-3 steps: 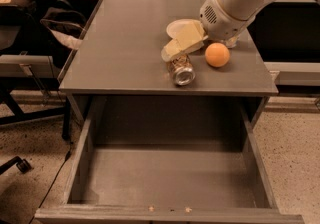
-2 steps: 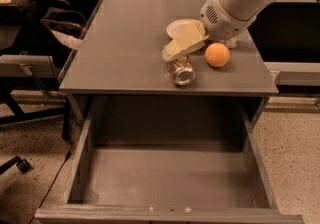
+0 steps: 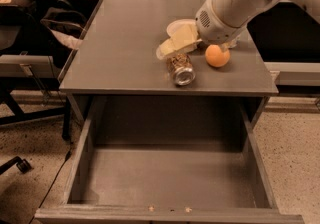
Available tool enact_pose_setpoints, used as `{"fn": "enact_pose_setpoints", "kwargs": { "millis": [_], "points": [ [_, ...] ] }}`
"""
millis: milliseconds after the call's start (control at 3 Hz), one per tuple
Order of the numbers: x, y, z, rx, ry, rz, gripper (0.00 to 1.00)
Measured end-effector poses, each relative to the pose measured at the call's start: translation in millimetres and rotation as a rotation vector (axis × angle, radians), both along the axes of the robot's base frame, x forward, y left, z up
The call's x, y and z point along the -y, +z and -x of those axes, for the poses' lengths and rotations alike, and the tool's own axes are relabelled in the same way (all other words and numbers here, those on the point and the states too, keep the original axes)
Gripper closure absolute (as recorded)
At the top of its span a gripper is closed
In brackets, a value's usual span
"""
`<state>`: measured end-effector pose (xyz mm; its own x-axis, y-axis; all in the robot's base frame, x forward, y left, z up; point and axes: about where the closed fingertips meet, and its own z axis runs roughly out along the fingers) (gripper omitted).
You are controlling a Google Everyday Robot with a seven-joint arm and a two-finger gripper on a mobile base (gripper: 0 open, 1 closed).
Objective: Place orange can into top drawer
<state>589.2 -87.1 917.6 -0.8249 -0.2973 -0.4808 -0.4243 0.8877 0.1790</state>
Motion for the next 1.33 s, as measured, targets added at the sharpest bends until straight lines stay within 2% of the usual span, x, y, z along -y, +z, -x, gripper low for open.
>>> {"fn": "enact_pose_setpoints", "kwargs": {
  "millis": [667, 1333],
  "points": [
    [-33.3, -19.2, -11.2, 0.01, 0.066, -0.01, 0.0],
    [-53.7, -39.7, -13.4, -0.018, 0.099, 0.001, 0.0]
  ]
}}
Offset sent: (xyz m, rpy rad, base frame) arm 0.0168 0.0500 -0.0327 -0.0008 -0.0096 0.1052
